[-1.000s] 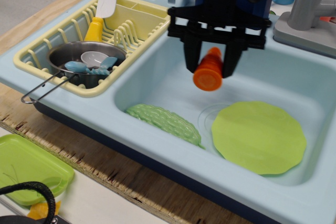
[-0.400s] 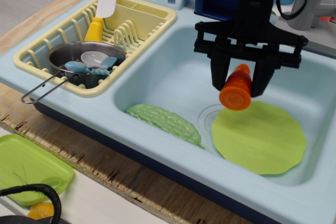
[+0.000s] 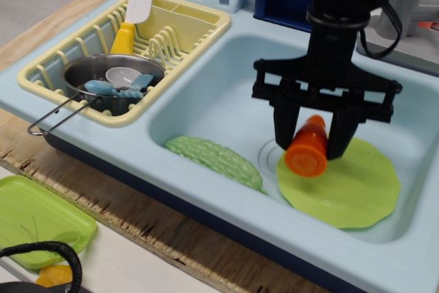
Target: Put carrot on plate
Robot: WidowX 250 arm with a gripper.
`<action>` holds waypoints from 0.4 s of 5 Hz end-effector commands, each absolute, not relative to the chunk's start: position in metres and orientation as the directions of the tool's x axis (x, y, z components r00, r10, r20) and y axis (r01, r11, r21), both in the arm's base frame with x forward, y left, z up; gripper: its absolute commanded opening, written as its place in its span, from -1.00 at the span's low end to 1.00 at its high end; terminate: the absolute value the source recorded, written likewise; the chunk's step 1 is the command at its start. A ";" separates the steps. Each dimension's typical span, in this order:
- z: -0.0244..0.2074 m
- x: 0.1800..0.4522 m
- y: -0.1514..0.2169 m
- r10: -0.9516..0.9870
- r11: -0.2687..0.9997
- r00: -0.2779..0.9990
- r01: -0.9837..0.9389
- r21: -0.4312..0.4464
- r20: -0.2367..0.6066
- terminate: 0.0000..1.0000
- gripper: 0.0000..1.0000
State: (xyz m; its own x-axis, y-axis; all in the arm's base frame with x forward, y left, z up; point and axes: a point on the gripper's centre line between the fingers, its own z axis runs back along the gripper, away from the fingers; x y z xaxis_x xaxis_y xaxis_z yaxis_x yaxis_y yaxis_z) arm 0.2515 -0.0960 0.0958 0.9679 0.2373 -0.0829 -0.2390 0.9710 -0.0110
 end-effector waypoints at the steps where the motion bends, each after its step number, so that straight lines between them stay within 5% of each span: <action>1: 0.082 0.250 -0.104 0.191 0.979 0.975 -0.197 -0.048 -0.112 -1.00 -1.00; 2: 0.068 0.253 -0.114 0.141 0.985 0.980 -0.154 -0.083 -0.144 -1.00 -1.00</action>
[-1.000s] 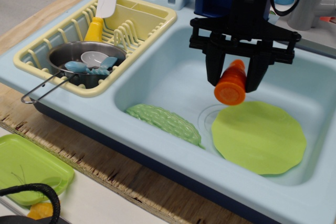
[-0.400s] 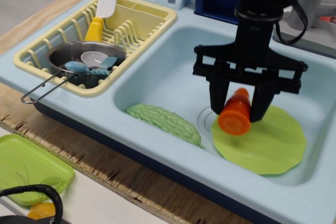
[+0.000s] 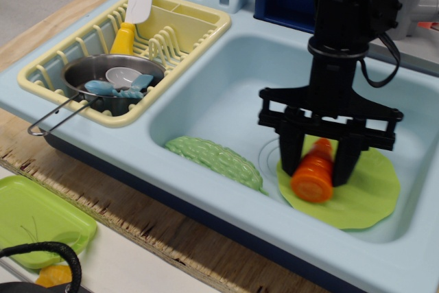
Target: Put carrot on plate
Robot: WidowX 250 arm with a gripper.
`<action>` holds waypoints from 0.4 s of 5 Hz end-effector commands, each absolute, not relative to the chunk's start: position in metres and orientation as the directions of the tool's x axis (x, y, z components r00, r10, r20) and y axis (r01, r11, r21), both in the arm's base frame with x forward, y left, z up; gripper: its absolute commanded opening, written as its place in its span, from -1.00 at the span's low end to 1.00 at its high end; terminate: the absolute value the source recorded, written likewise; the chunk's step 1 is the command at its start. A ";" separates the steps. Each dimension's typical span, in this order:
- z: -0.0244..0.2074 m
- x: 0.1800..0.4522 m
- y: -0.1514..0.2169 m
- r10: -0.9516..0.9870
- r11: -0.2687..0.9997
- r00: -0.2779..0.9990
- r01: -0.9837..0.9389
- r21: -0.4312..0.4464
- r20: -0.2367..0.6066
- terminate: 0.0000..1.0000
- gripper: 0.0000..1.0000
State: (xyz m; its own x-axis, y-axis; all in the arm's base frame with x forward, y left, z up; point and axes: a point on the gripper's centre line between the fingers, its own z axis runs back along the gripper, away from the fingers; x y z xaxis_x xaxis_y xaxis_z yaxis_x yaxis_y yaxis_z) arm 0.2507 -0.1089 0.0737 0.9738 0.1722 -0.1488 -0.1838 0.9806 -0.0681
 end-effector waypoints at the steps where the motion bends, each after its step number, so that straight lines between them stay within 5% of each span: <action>1: 0.068 0.254 -0.113 0.125 0.987 0.982 -0.138 -0.084 -0.141 -1.00 -1.00; 2: 0.068 0.254 -0.113 0.125 0.987 0.982 -0.138 -0.084 -0.141 1.00 1.00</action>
